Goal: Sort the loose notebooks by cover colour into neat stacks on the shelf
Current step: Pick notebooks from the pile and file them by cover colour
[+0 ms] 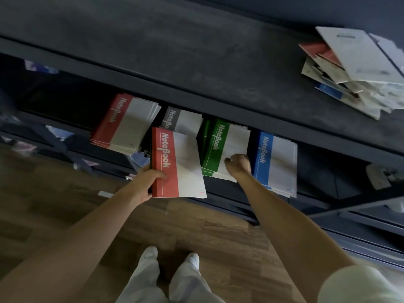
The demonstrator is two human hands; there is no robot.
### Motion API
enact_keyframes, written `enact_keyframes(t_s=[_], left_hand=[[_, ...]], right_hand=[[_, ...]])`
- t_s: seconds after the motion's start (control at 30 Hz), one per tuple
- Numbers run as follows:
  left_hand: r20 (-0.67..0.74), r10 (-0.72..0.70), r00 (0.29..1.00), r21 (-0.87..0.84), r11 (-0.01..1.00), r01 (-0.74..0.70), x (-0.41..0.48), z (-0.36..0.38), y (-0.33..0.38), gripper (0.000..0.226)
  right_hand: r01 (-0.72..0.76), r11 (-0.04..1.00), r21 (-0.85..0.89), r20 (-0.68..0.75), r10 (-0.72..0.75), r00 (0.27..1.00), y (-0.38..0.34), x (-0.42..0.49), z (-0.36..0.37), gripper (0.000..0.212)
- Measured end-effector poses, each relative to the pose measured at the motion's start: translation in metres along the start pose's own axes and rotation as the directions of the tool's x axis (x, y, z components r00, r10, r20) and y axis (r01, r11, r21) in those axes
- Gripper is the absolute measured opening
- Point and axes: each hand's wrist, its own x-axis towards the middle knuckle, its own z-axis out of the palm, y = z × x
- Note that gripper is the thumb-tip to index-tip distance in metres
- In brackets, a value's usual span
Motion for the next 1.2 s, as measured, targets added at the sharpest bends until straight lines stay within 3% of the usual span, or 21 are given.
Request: enact_keyframes(t_s=[0.1, 0.17, 0.27, 0.4, 0.73, 0.97, 1.07, 1.2], left_hand=[[0.045, 0.019, 0.999, 0.010, 1.000, -0.020, 0.000, 0.004, 0.002, 0.052], [0.060, 0.033, 0.998, 0.014, 0.999, -0.034, -0.002, 0.007, 0.004, 0.054], [0.079, 0.047, 0.996, 0.000, 0.999, -0.047, -0.003, 0.006, 0.009, 0.055], [0.067, 0.081, 0.994, -0.027, 0.996, -0.080, -0.005, -0.003, 0.013, 0.057], [0.027, 0.129, 0.991, -0.097, 0.987, -0.126, 0.009, -0.084, 0.034, 0.058], [0.036, 0.109, 0.993, -0.174, 0.979, -0.101, 0.049, -0.195, 0.080, 0.038], [0.075, 0.126, 0.989, -0.120, 0.986, -0.116, 0.065, -0.239, 0.097, 0.033], [0.074, 0.103, 0.992, -0.072, 0.993, -0.098, 0.080, -0.278, 0.110, 0.032]], right_hand=[[-0.111, 0.928, 0.354, 0.304, -0.002, 0.953, -0.024, -0.021, 0.005, 0.030], [-0.130, 0.920, 0.370, 0.385, -0.024, 0.923, -0.038, -0.035, 0.011, 0.026], [-0.030, 0.957, 0.287, 0.216, -0.034, 0.976, -0.050, -0.043, 0.019, 0.026], [-0.002, 0.956, 0.292, 0.052, -0.014, 0.999, -0.056, -0.048, 0.020, 0.043], [0.102, 0.970, 0.223, -0.017, -0.101, 0.995, -0.143, -0.059, 0.056, 0.040], [-0.017, 0.889, 0.457, -0.033, 0.036, 0.999, -0.231, -0.047, 0.112, 0.038], [-0.039, 0.879, 0.475, -0.026, 0.058, 0.998, -0.265, -0.046, 0.136, 0.027], [-0.107, 0.863, 0.493, -0.054, 0.153, 0.987, -0.291, -0.041, 0.150, 0.027]])
